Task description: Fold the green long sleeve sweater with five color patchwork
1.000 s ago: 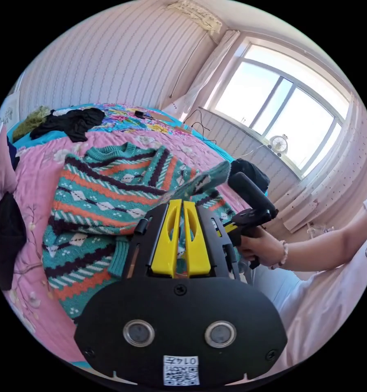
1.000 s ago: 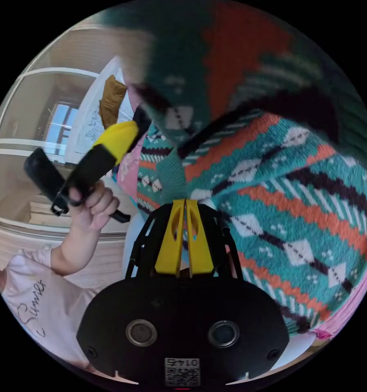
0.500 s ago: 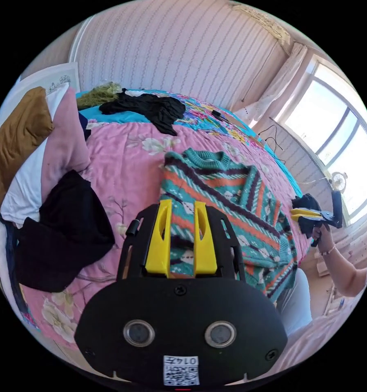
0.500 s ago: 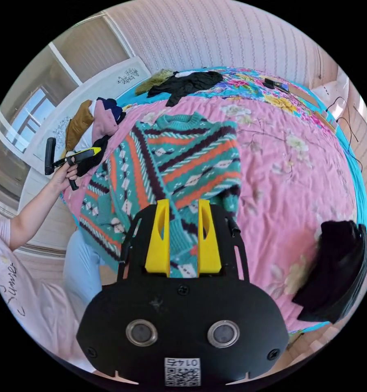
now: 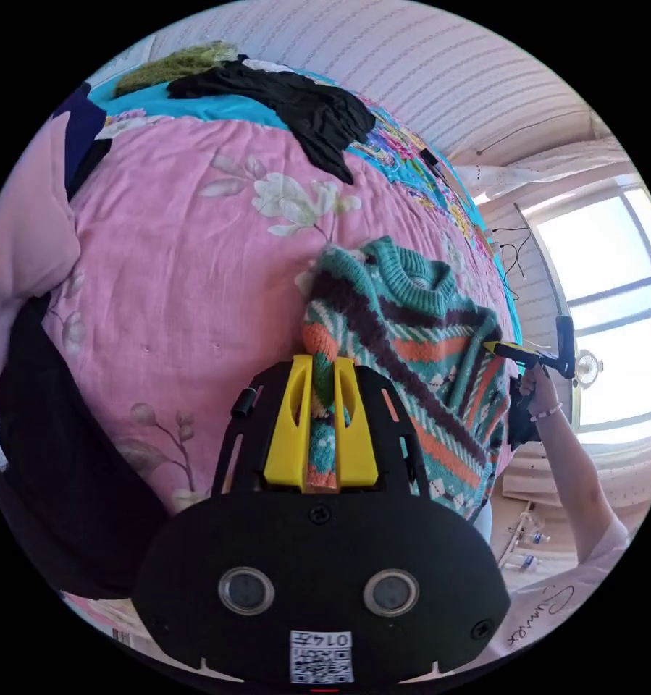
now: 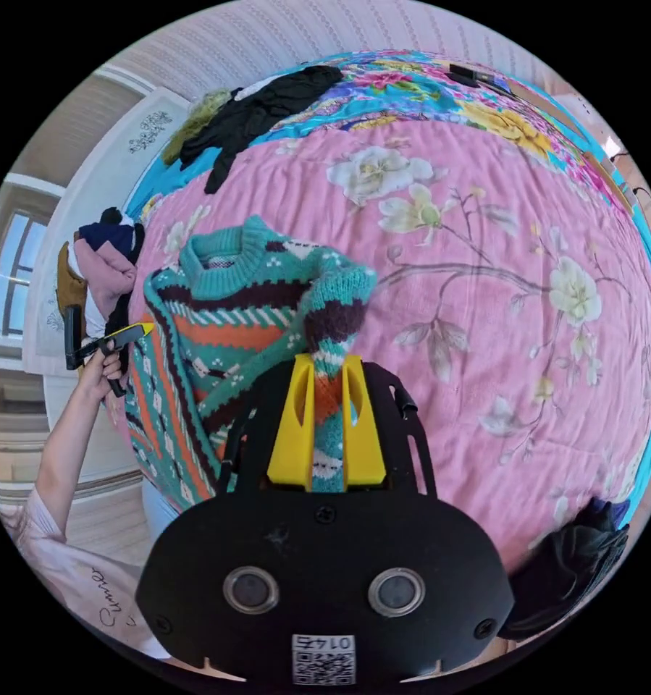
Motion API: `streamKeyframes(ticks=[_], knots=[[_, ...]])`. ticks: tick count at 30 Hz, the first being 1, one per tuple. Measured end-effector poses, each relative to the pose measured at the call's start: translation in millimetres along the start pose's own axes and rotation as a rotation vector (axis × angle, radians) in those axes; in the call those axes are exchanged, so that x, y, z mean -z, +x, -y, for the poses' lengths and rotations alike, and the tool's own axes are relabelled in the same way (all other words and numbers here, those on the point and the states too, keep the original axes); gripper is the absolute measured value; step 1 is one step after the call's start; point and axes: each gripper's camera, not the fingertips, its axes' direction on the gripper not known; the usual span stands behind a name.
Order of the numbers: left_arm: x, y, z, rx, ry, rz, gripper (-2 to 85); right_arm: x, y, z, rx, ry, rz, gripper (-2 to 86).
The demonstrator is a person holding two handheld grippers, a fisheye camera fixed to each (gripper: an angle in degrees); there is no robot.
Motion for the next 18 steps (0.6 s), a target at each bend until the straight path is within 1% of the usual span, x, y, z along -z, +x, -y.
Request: streamKeyframes(ticks=[1, 3, 5, 6, 8, 9, 11, 13, 15, 17, 18], knots=[[5, 4, 0, -0.011, 0.019, 0.003, 4.9, 13, -3, -3, 0.043, 0.033, -0.014, 5.9], [34, 19, 0, -0.009, 0.122, -0.031, 4.8, 37, -3, -10, 0.064, 0.114, 0.044, 5.6], [59, 30, -7, -0.007, 0.235, -0.071, 4.8, 69, -2, -19, 0.054, 0.239, 0.180, 5.6], [74, 39, -16, -0.042, 0.295, -0.072, 4.9, 76, -3, -23, 0.058, 0.269, 0.197, 5.7], [92, 54, -36, -0.132, 0.329, -0.067, 4.9, 96, -16, -46, 0.122, 0.351, 0.154, 5.9], [99, 62, -55, -0.198, 0.322, -0.072, 5.0, 99, -20, -54, 0.144, 0.357, 0.142, 5.9], [104, 68, -94, -0.267, 0.295, -0.092, 5.0, 100, -32, -97, 0.254, 0.360, 0.146, 6.1], [100, 67, -140, -0.292, 0.250, -0.147, 5.0, 93, -38, -139, 0.329, 0.341, 0.157, 6.2], [86, 60, -199, -0.262, 0.189, -0.220, 5.3, 80, -43, -182, 0.403, 0.304, 0.131, 6.5], [77, 58, -240, -0.209, 0.156, -0.202, 5.5, 55, -52, -234, 0.424, 0.218, 0.007, 6.9], [73, 58, -265, -0.177, 0.141, -0.171, 5.3, 48, -53, -244, 0.410, 0.192, -0.019, 7.0]])
